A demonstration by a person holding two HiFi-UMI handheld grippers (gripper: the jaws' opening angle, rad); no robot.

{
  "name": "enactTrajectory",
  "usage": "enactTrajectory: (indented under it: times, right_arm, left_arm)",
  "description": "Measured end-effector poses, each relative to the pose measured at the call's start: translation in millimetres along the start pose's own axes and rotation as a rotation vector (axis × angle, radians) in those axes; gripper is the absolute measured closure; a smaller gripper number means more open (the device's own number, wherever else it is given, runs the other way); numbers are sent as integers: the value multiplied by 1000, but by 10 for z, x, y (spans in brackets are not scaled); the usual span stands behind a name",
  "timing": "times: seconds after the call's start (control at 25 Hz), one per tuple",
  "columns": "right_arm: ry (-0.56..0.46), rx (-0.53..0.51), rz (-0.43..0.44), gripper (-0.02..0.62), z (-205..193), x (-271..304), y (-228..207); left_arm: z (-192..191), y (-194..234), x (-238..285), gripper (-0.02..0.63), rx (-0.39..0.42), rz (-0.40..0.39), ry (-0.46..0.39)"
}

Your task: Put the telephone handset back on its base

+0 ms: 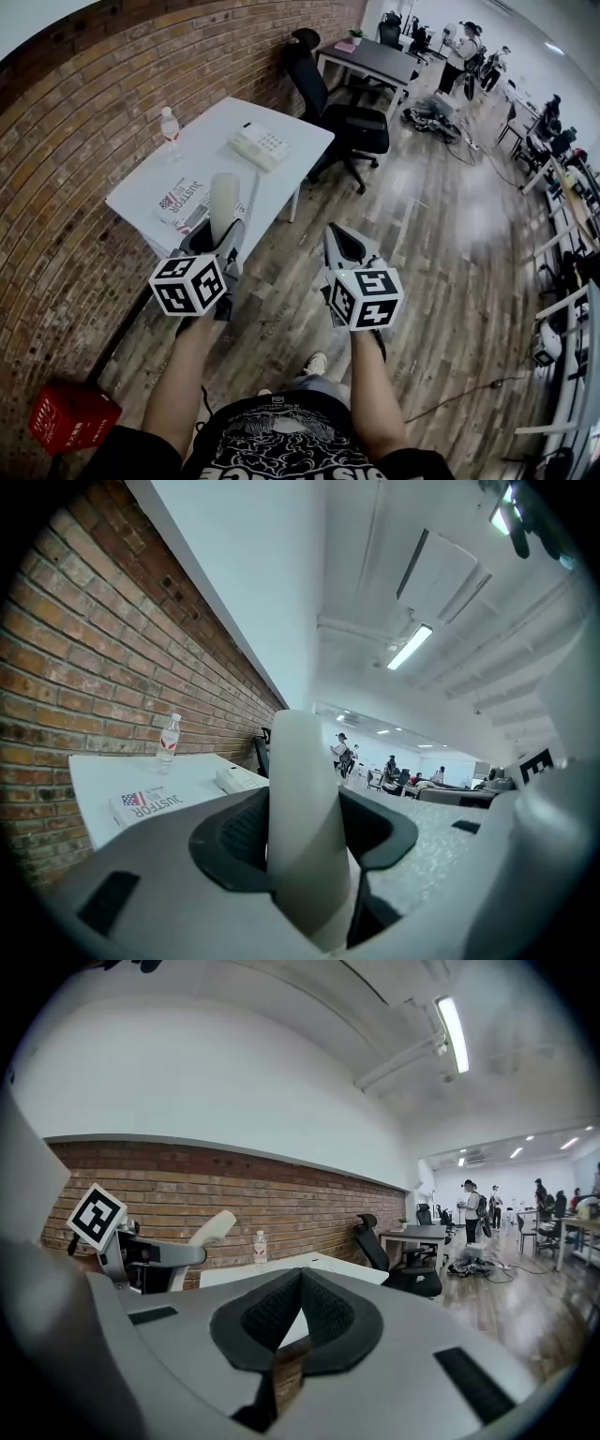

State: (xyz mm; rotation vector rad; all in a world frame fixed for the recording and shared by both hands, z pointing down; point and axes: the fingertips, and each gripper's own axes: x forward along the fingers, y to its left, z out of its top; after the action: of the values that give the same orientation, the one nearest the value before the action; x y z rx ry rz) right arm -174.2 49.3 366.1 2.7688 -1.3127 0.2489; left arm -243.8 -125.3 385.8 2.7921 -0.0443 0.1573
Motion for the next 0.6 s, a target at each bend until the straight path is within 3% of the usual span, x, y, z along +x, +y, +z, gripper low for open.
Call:
enactTrajectory:
  times: [0.24, 0.6]
  right_arm:
    - [-7, 7, 26, 597, -11, 251, -244]
    - [-6, 24, 88, 597, 80, 831, -1074]
  left_arm:
    - [13, -2, 319, 391, 15, 19, 2]
    - [46, -148, 1236, 391, 18, 82, 15]
